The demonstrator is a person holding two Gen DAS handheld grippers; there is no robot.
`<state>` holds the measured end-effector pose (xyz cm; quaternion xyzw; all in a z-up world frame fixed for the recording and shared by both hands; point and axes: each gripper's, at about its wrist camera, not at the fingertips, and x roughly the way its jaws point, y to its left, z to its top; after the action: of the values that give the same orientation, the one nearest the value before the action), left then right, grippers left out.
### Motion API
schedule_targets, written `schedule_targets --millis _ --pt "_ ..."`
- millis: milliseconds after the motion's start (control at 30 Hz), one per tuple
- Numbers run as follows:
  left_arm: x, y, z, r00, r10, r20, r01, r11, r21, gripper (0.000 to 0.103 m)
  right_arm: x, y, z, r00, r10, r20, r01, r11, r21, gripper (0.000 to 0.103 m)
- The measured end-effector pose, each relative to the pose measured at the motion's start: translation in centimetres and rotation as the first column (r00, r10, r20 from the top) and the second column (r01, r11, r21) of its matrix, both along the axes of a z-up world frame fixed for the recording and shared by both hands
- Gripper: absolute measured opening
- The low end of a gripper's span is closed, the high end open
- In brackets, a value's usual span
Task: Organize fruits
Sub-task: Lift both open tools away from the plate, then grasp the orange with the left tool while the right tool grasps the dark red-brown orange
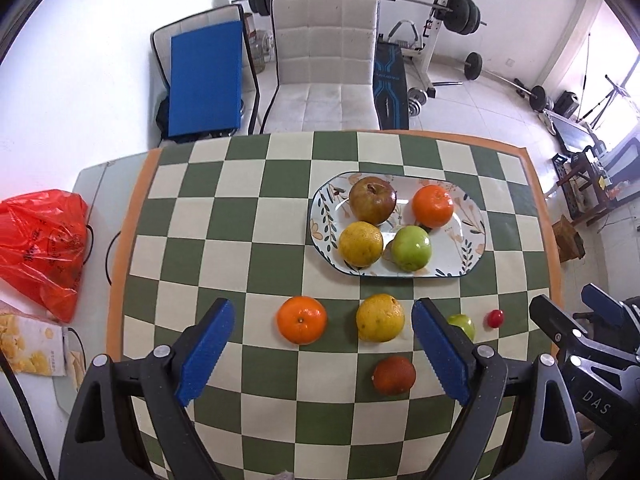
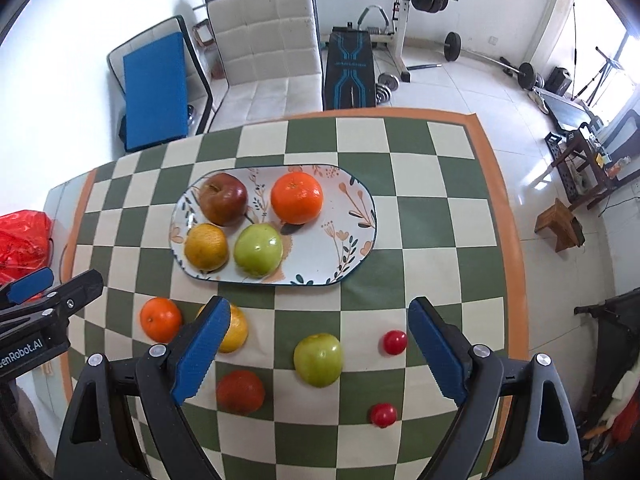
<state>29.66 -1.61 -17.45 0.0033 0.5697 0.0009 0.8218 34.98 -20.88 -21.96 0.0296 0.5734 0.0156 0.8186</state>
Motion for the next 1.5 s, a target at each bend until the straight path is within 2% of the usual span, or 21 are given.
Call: schedule_targets --millis 233,567,800,833,867,933,1033,1100,1233,1300,1367,1500 --pt "-2.7 -0.5 3.3 0.998 -0.018 0.061 0.019 1.0 -0.017 0.091 -3.6 0.0 4.0 0.997 -0.003 0.074 0.003 1.0 0.002 0.093" --pt "-4.4 -0.9 6.9 0.989 -0.042 0.143 0.045 0.999 -0.015 0.091 -6.9 -0.4 8.5 0.988 -0.015 0.155 0.015 1.0 0.003 0.093" --pt "-3.9 -0.5 6.4 0.989 -0.023 0.144 0.025 1.0 -0.013 0.091 -7.6 -0.5 10.2 0.981 -0.023 0.192 0.02 1.0 0.02 0.093" --pt "-3.8 -0.4 6.1 0.991 -0.02 0.136 0.022 1.0 -0.011 0.094 -7.6 -0.5 10.3 0.981 -0.026 0.193 0.022 0.999 0.023 0.093" --pt "-3.5 -0.2 5.5 0.993 -0.016 0.121 0.016 1.0 -0.002 0.101 -7.5 -0.5 10.3 0.981 -0.027 0.192 0.022 0.999 0.027 0.093" --pt "-2.9 0.2 4.0 0.996 -0.008 0.089 0.006 1.0 0.028 0.103 -7.4 -0.6 10.0 0.982 -0.032 0.185 0.025 0.999 0.043 0.093" --pt "-2.1 0.9 1.3 0.999 0.009 0.039 -0.012 0.997 0.071 0.102 -6.8 -0.5 7.9 0.99 -0.033 0.137 0.022 0.996 0.082 0.093" --pt "-1.6 1.4 -0.8 1.0 0.022 -0.004 -0.021 0.994 0.103 0.102 -6.3 -0.2 5.6 0.997 -0.026 0.077 0.017 0.994 0.107 0.093" --pt "-0.7 2.7 -5.1 0.993 0.045 -0.106 -0.028 0.988 0.15 0.102 -5.3 1.2 -1.2 0.997 0.007 -0.07 0.005 0.984 0.178 0.093" --pt "-0.3 3.2 -6.8 0.988 0.05 -0.146 -0.024 0.985 0.173 0.102 -5.0 2.4 -4.9 0.99 0.03 -0.136 -0.004 0.982 0.187 0.092" --pt "0.1 3.5 -8.4 0.982 0.052 -0.183 -0.017 0.982 0.187 0.102 -4.7 3.8 -9.0 0.976 0.054 -0.211 -0.012 0.981 0.195 0.086" --pt "1.2 3.8 -11.6 0.962 0.049 -0.267 -0.007 0.988 0.156 0.102 -4.3 6.1 -15.1 0.943 0.087 -0.32 -0.023 0.979 0.2 0.083"
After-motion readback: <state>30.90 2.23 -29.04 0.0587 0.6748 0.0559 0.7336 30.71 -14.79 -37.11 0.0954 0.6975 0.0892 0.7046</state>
